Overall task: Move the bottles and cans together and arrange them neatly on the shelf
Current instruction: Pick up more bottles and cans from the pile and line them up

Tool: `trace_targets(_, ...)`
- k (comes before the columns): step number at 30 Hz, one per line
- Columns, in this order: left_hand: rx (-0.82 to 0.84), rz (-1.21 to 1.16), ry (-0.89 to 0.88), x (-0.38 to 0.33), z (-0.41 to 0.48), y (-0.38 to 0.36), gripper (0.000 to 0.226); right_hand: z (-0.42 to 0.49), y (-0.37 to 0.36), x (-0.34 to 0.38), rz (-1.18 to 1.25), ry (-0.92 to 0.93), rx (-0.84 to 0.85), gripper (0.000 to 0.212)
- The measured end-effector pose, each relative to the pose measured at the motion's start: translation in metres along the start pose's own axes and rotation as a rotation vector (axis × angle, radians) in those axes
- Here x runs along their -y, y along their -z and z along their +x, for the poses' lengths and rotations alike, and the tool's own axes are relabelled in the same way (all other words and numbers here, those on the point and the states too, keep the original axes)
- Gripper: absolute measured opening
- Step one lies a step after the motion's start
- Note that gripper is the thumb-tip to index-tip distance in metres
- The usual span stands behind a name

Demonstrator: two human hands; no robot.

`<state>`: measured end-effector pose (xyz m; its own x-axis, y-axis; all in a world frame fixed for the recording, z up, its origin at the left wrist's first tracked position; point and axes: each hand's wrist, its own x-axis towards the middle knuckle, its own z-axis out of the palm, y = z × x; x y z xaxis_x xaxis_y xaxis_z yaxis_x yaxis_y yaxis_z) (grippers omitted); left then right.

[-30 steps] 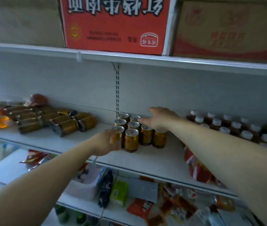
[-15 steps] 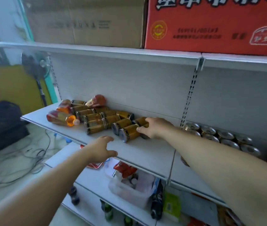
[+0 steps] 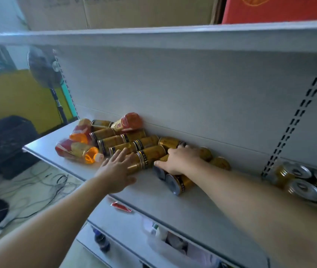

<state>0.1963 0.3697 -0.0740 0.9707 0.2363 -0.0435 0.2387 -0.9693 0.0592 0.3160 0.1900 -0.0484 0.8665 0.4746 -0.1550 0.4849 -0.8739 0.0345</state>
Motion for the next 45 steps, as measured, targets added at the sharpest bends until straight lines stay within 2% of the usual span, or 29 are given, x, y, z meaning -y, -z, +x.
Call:
trace_targets(5,-0.119,0.108,-0.028,0.020,0.015,-0.015,0.093,-0.005,-0.013,0.033,-0.080,0.084,-0.041,0.090)
trace_targets(9,-0.074,-0.046,-0.011,0.037,0.021,-0.020,0.083,-0.017,-0.021,0.064,0.034,0.076,-0.069,0.078)
trace_targets(13,-0.068,-0.150,-0.097,0.061,0.021,-0.019,0.078,-0.030,-0.036,0.090,0.170,-0.033,-0.190,0.051)
trace_targets(16,-0.073,-0.246,-0.141,0.072,0.021,-0.022,0.073,-0.036,-0.046,0.103,0.311,-0.218,-0.235,0.061)
trace_targets(18,-0.074,-0.381,-0.137,0.077,0.023,-0.023,0.072,-0.038,-0.052,0.114,0.334,-0.317,-0.235,0.068)
trace_targets(21,-0.041,-0.783,-0.077,0.076,0.020,-0.023,0.070,-0.043,-0.059,0.124,0.306,-0.442,-0.224,0.075)
trace_targets(23,0.019,-0.972,-0.060,0.075,0.014,-0.021,0.067,-0.050,-0.058,0.124,0.399,-0.478,-0.240,0.076)
trace_targets(25,0.072,-1.076,-0.074,0.077,0.007,-0.020,0.059,-0.061,-0.054,0.122,0.735,-0.531,-0.306,0.078)
trace_targets(28,0.192,-1.350,-0.063,0.074,0.002,-0.006,0.044,-0.087,-0.040,0.113,1.673,-0.656,-0.568,0.071)
trace_targets(30,0.328,-1.565,-0.044,0.062,-0.002,0.006,0.041,-0.111,-0.030,0.103,2.246,-0.571,-0.681,0.066)
trace_targets(32,0.418,-1.685,-0.102,0.042,-0.008,0.018,0.029,-0.140,-0.020,0.092,2.530,-0.457,-0.702,0.072)
trace_targets(35,0.526,-1.765,-0.215,-0.002,-0.020,0.034,0.026,-0.182,-0.003,0.077,2.594,-0.336,-0.769,0.062)
trace_targets(38,0.620,-1.800,-0.280,-0.052,-0.041,0.044,0.034,-0.222,0.005,0.054,2.525,-0.434,-0.940,0.070)
trace_targets(41,0.718,-1.783,-0.339,-0.102,-0.068,0.050,0.041,-0.269,0.005,0.026,2.486,-0.397,-1.076,0.072)
trace_targets(43,0.742,-1.729,-0.412,-0.138,-0.088,0.051,0.037,-0.303,0.004,0.004,2.419,-0.356,-1.122,0.065)
trace_targets(45,0.706,-1.652,-0.487,-0.176,-0.109,0.049,0.040,-0.339,0.001,-0.019,2.223,-0.443,-1.177,0.050)
